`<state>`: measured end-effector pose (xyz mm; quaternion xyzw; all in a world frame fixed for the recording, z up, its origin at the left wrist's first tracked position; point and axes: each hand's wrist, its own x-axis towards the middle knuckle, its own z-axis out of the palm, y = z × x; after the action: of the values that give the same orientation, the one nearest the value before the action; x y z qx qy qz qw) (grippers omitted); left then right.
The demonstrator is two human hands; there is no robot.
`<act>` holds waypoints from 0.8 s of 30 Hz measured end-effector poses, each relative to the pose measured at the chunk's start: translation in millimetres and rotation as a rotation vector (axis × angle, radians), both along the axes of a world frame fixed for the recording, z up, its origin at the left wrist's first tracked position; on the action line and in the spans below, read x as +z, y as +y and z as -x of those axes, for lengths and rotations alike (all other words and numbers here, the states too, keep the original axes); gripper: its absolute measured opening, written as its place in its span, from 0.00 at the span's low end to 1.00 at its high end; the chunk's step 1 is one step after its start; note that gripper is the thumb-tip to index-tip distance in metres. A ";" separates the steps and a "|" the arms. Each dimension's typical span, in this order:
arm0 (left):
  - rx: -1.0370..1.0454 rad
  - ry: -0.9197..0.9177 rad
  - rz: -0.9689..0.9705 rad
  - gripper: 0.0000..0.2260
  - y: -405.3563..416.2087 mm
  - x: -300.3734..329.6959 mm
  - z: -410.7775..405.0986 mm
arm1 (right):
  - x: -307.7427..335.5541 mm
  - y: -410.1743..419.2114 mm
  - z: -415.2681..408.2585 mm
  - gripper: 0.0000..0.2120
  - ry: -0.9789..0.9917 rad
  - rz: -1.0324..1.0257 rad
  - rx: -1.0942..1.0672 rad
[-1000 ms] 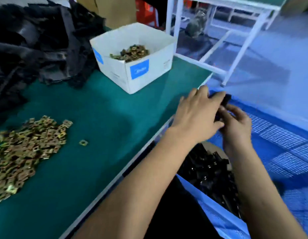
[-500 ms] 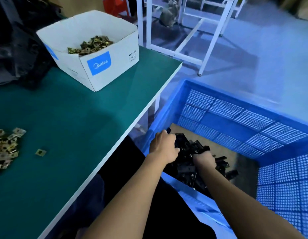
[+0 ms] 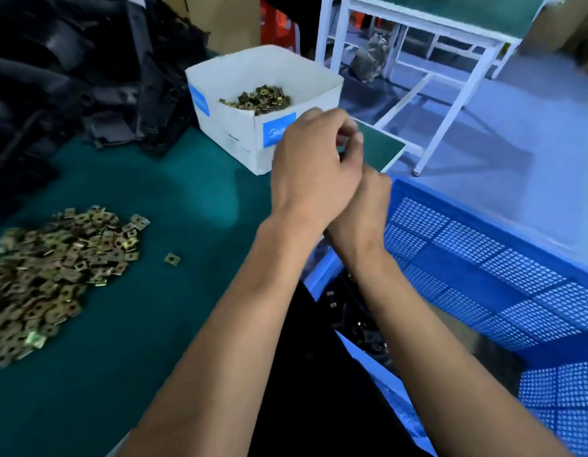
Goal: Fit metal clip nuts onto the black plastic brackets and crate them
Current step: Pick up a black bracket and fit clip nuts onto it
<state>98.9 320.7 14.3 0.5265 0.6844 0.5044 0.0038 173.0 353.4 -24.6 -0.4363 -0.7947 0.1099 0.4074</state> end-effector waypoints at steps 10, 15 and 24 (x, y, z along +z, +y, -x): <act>0.739 0.003 -0.144 0.11 -191.1 10.9 183.0 | 39.2 -148.1 215.5 0.08 -0.209 0.102 0.681; 1.169 0.078 0.051 0.13 -296.3 -24.8 239.4 | 15.0 -225.1 283.2 0.12 -0.480 -0.065 0.980; 1.199 -0.052 0.515 0.24 -348.8 -70.1 293.3 | -21.6 -244.3 316.1 0.20 -0.425 -0.250 1.022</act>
<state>-194.4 -28.1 -55.8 0.0235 0.9580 0.2515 -0.1354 -143.1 109.1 -46.2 0.0427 -0.9764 0.1082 0.1820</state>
